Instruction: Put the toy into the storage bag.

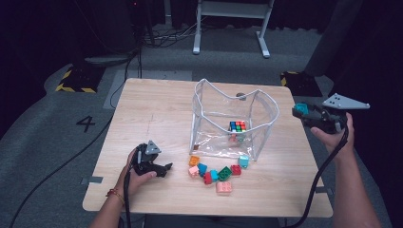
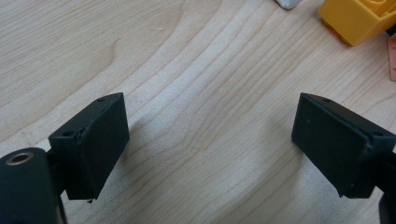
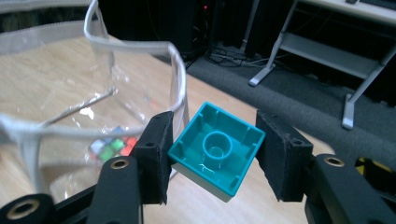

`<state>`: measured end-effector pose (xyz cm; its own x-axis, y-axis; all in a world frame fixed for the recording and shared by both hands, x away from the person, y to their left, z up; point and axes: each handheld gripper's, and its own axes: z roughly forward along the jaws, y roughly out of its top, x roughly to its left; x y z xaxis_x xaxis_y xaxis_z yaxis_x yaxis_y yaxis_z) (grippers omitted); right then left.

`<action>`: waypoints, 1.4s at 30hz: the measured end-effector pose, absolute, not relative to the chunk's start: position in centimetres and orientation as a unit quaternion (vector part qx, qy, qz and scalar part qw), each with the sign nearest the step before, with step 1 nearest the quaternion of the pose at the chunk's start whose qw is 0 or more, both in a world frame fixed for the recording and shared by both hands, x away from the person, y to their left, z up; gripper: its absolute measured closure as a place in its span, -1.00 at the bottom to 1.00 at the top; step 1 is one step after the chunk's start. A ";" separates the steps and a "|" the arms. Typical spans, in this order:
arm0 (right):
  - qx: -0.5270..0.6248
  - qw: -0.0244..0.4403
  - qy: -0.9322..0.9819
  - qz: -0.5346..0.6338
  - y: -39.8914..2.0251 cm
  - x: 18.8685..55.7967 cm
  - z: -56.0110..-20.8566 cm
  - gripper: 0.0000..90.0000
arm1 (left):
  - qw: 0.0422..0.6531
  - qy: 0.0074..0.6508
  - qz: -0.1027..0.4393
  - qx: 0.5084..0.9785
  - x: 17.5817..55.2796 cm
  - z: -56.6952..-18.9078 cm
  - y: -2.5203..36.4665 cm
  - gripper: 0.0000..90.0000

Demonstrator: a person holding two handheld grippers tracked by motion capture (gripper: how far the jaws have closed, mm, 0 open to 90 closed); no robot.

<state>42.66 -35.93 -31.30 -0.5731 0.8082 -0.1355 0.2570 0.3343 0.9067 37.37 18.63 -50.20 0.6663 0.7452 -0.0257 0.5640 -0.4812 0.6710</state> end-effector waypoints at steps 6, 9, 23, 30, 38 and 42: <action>0.333 0.295 0.758 0.476 -34.1 44.7 -28.2 0.08 | 0.333 0.385 0.136 0.850 37.4 -50.2 18.6 -0.75; 0.331 0.289 0.757 0.483 -33.1 45.6 -27.7 0.08 | 0.334 0.385 0.137 0.850 37.4 -50.2 18.6 -0.75; 0.317 0.282 0.766 0.483 -30.0 49.1 -26.1 0.08 | 0.332 0.384 0.137 0.851 37.4 -50.2 18.6 -0.75; 0.296 0.268 0.778 0.485 -28.1 49.5 -25.8 0.08 | 0.332 0.384 0.137 0.851 37.4 -50.2 18.6 -0.75; 0.243 0.208 0.805 0.500 -25.5 49.6 -27.0 0.08 | 0.333 0.384 0.136 0.850 37.4 -50.2 18.6 -0.75; 0.218 0.195 0.825 0.484 -24.6 49.7 -27.8 0.08 | 0.333 0.384 0.136 0.850 37.4 -50.2 18.6 -0.75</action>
